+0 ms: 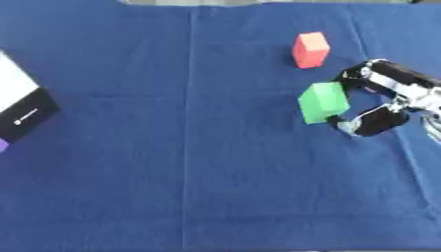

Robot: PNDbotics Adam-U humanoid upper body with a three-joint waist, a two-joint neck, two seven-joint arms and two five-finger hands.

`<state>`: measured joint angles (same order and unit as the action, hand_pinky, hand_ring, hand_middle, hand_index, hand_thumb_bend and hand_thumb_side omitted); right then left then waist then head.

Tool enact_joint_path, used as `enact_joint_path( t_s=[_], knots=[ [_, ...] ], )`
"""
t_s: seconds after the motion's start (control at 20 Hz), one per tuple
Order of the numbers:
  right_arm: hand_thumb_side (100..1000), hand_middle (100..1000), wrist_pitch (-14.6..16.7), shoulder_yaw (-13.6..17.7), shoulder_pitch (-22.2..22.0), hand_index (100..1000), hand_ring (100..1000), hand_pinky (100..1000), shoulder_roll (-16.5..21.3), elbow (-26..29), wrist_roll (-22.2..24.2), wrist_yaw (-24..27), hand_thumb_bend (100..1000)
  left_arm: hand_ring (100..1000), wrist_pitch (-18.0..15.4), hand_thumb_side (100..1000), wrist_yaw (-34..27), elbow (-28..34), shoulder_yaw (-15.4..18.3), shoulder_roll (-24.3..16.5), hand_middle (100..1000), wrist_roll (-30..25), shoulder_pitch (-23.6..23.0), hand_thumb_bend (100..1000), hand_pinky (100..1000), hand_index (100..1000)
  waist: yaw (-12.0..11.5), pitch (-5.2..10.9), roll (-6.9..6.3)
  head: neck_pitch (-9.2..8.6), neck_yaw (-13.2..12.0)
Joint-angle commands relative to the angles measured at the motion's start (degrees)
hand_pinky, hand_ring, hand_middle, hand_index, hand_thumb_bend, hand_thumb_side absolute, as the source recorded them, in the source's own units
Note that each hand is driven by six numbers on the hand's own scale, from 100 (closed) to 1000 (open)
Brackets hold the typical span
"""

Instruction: Pick up the objects with one hand, pass them to the other hand, and then place them into the box on the other side of the table.

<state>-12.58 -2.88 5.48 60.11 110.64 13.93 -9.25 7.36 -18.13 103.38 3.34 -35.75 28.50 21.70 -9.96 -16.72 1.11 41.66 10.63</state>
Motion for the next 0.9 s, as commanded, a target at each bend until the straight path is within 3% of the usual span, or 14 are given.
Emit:
enact_joint_path(
  t_s=[0.05,0.4,0.9],
  knots=[
    [100,493,-0.6,1.3,0.2,539,719,805,1.0,1.6,-1.1,1.9,288,631,-0.1,667,0.0,0.8,0.8,-2.2,689,-0.1,0.4,317,796,814,0.0,1.48,0.01,-0.72,-0.3],
    [100,491,-1.9,1.5,1.2,536,716,789,-0.4,2.8,-3.6,6.3,230,631,-0.1,664,0.1,0.8,0.6,-2.5,690,-0.2,0.4,319,797,814,0.0,1.96,0.08,-0.72,-0.3],
    [100,489,-2.6,0.2,6.5,532,711,768,-4.6,4.0,-8.5,13.4,154,632,0.0,656,0.3,1.3,0.2,-3.5,690,-0.7,1.2,323,796,814,0.0,2.41,-0.22,0.10,-0.1]
  ],
)
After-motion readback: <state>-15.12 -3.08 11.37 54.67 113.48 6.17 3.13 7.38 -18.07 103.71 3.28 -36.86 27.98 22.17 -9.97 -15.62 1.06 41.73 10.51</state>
